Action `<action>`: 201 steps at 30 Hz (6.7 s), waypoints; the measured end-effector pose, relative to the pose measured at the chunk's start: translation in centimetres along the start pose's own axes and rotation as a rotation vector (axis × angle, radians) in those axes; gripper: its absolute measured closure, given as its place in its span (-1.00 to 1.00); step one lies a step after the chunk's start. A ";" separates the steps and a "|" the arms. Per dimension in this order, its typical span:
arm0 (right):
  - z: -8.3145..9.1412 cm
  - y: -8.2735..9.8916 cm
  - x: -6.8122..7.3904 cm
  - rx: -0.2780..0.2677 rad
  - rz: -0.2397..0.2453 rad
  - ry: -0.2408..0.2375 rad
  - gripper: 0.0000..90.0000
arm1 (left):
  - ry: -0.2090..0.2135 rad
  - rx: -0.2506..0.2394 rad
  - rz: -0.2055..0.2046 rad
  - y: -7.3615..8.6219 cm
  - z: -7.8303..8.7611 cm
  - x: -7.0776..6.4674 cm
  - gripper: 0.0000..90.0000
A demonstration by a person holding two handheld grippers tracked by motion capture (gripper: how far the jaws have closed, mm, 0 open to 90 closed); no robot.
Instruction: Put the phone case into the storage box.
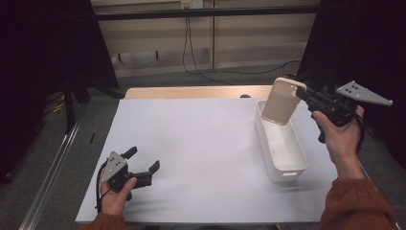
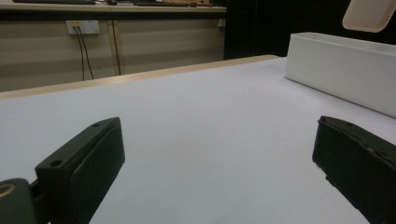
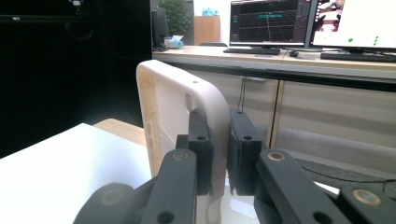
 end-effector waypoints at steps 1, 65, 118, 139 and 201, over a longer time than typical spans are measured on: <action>0.0 0.1 -0.1 0.003 0.004 0.002 0.81 | -0.002 0.004 -0.004 0.0 0.0 0.0 -0.95; -7.0 6.4 -2.2 0.101 0.041 0.055 0.81 | 0.008 0.023 -0.024 0.1 -0.2 0.0 -0.95; -11.4 7.7 -3.2 0.128 0.086 0.069 0.81 | 0.016 0.031 -0.040 0.1 -0.3 -0.1 -0.95; -11.6 8.6 -4.2 0.167 0.082 0.083 0.68 | 0.019 0.033 -0.043 0.1 -0.3 -0.1 -0.95; -12.6 9.9 -4.8 0.192 0.096 0.098 0.17 | 0.016 0.034 -0.048 0.1 -0.5 -0.1 -0.95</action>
Point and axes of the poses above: each handheld gripper's, and its own axes: z roughly backward along the jaws, y roughly out of its underside, x roughly to its left, the point moved 2 cm from there along -z, roughly forward along the jaws, and after that the axes turned 11 degrees about y, right-handed, at the moved point
